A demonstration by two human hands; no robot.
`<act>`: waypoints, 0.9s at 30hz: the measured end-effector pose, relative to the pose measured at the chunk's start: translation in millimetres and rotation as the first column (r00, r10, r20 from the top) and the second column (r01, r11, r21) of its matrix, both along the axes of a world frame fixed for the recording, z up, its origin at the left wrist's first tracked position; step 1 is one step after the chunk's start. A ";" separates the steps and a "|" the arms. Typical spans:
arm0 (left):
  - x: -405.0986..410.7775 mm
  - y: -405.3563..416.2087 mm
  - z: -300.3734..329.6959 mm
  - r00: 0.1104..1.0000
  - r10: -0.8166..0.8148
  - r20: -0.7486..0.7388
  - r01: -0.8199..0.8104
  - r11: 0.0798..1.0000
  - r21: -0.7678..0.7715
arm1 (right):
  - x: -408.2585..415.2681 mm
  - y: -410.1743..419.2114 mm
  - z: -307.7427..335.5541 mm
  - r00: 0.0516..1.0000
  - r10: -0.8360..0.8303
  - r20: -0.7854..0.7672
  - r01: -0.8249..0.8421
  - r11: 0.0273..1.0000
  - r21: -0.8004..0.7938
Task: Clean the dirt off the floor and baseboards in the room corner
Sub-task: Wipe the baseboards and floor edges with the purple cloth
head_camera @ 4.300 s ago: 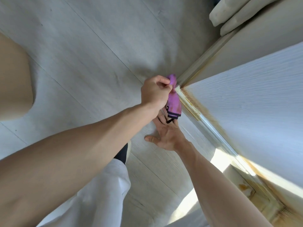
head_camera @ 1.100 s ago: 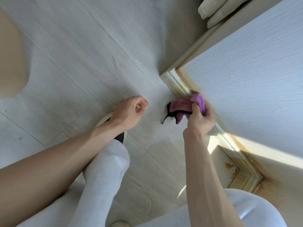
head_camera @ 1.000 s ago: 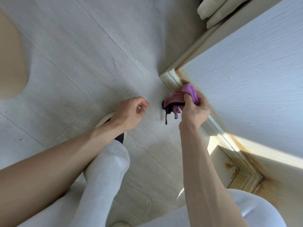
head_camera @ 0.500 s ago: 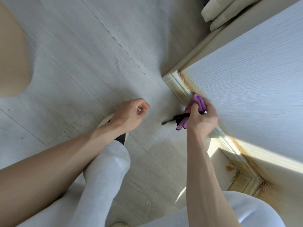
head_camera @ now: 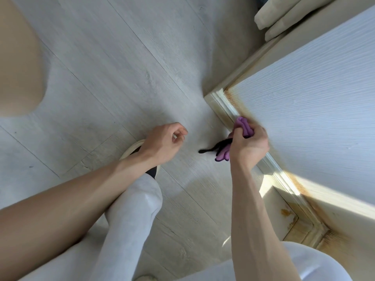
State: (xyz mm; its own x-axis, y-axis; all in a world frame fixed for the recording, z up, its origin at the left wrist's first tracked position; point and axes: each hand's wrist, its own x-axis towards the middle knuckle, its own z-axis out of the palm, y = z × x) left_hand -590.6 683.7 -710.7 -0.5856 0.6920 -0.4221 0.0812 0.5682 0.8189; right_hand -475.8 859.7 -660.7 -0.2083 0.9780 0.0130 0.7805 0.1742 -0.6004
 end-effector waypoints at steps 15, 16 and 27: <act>0.5 3.4 13.9 0.998 0.067 0.019 -0.068 0.994 0.087 | -75.7 -17.3 -8.3 0.993 0.103 -0.062 -0.108 0.990 -0.091; -0.2 3.6 14.6 0.997 0.070 0.022 -0.072 0.994 0.088 | -76.9 -22.5 -6.0 0.990 0.119 -0.078 -0.127 0.986 -0.106; 0.1 7.6 22.6 0.995 0.056 0.082 -0.062 0.996 0.067 | 32.8 -29.5 14.6 0.517 -0.825 -0.227 0.464 0.493 -0.736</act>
State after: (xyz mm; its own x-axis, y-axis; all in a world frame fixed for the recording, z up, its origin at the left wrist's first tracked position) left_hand -590.5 691.4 -688.1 -0.5926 0.6868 -0.4209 -0.0176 0.5114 0.8592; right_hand -443.0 830.2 -646.1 0.3550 0.6581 -0.6640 0.0526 -0.7232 -0.6886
